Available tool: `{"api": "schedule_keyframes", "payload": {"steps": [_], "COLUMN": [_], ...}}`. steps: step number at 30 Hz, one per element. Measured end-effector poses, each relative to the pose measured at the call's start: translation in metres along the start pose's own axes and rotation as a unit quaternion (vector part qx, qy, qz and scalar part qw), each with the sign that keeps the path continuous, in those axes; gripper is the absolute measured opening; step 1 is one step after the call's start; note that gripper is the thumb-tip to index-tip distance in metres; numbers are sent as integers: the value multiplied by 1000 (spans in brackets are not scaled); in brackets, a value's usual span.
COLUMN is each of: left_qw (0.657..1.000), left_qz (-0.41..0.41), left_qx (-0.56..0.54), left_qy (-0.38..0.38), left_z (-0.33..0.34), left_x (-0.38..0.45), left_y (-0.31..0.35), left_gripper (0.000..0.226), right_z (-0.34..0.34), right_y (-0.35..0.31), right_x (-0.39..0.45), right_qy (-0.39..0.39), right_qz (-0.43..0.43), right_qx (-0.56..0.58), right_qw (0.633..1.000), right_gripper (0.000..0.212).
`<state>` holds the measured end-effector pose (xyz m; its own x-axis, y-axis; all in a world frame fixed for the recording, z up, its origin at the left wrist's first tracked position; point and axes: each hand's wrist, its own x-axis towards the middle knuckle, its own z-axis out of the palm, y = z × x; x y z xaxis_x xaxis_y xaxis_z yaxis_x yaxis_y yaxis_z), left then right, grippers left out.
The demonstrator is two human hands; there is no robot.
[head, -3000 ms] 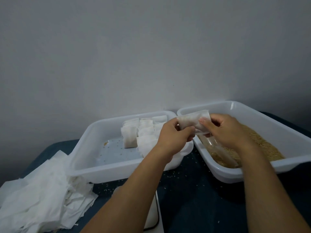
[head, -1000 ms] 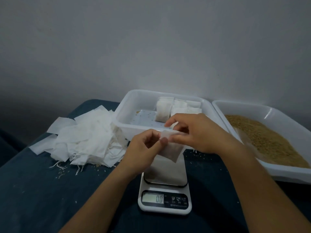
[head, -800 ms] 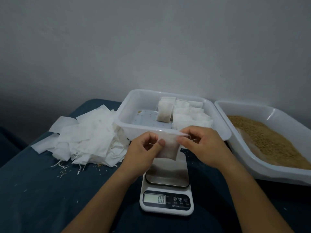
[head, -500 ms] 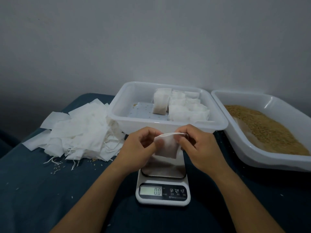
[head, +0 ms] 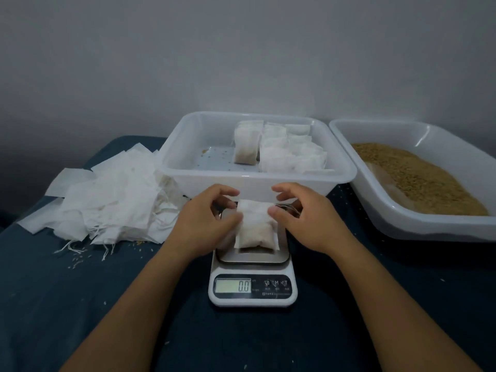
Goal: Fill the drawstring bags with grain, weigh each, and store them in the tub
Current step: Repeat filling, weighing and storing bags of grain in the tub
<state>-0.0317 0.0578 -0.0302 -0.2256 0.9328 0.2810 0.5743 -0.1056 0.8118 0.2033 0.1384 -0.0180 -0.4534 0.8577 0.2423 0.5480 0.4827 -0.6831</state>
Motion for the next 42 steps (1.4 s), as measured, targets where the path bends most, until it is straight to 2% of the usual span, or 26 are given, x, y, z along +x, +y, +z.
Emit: {"api": "schedule_keyframes", "payload": {"steps": [4, 7, 12, 20, 25, 31, 36, 39, 42], "left_qw": [994, 984, 982, 983, 984, 985, 985, 986, 983], "left_qz": [-83, -151, -142, -134, -135, -135, -125, -80, 9], "left_qx": [-35, -26, 62, 89, 83, 48, -10, -39, -76], "left_qy": [65, 96, 104, 89, 86, 96, 122, 141, 169], "left_z": [-2, -2, 1, 4, 4, 5, 7, 7, 6], "left_x": [10, 15, 21, 23, 22, 23, 20, 16, 8], "left_y": [-18, -33, -45, -47, -47, -45, -36, -23, -3], "left_gripper": [25, 16, 13, 13, 13, 12, 8, 7, 4], "right_z": [1, 7, 15, 20, 17, 22, 21, 16, 8], "right_y": [16, 34, 51, 55, 41, 20, 8, 1, -12], "right_x": [7, 10, 16, 21, 18, 12, 11, 6, 1], "right_qy": [54, 51, 62, 66, 55, -2, -21, 5, 38], "right_qz": [71, 128, 142, 126, 89, 4, -37, -48, -100], "right_qx": [44, 41, 57, 48, 77, 59, 37, 39, 29], "right_qw": [995, 990, 986, 989, 992, 998, 998, 998, 994], "right_gripper": [20, 25, 19, 18, 24, 28, 12, 3, 3]}}
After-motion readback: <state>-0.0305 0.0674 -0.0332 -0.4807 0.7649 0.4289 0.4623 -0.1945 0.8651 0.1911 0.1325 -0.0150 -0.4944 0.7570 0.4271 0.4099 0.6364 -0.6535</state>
